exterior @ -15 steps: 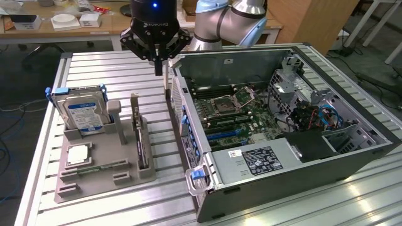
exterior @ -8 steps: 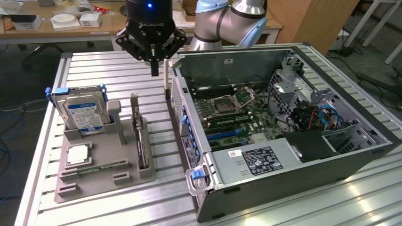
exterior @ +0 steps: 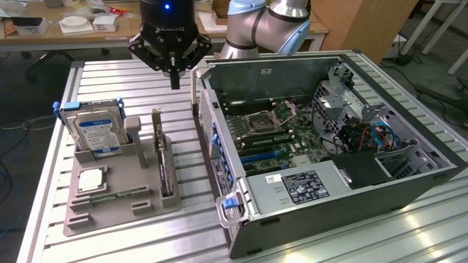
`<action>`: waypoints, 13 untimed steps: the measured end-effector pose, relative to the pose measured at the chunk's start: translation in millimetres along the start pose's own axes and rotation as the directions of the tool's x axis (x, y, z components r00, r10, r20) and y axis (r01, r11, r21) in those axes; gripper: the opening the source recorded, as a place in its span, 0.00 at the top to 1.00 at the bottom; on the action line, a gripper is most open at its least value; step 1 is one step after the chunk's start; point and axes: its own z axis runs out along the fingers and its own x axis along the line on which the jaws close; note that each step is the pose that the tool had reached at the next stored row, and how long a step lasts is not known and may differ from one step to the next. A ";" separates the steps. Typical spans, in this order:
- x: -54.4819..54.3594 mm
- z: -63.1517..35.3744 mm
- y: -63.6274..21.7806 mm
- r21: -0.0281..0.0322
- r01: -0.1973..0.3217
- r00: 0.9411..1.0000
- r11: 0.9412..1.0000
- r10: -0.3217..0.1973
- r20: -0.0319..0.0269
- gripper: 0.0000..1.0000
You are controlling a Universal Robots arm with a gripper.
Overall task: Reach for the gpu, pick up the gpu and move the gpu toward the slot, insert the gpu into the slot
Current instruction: 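Reach for the gpu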
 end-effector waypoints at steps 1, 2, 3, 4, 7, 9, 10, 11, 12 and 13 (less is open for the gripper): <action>1.1 0.1 -0.1 0.000 0.000 1.000 1.000 0.000 0.000 0.90; 2.1 0.1 -0.2 0.000 0.000 1.000 1.000 0.000 0.000 0.90; 3.2 0.1 -0.2 0.000 0.000 1.000 1.000 0.000 0.000 0.90; 4.3 0.2 -0.3 0.000 0.000 1.000 1.000 0.000 0.000 0.90; 7.0 0.3 -0.5 0.000 0.000 1.000 1.000 0.000 -0.001 0.90; 8.9 0.3 -0.7 0.000 0.000 1.000 1.000 0.000 -0.001 0.90; 11.0 0.4 -0.8 0.000 0.000 1.000 1.000 0.000 -0.002 0.90; 12.0 0.4 -0.9 0.000 0.000 1.000 1.000 0.000 -0.002 0.90; 13.0 0.4 -1.0 0.000 0.000 1.000 1.000 0.000 -0.002 0.90; 14.0 0.4 -1.1 0.000 0.000 1.000 1.000 0.000 -0.002 0.90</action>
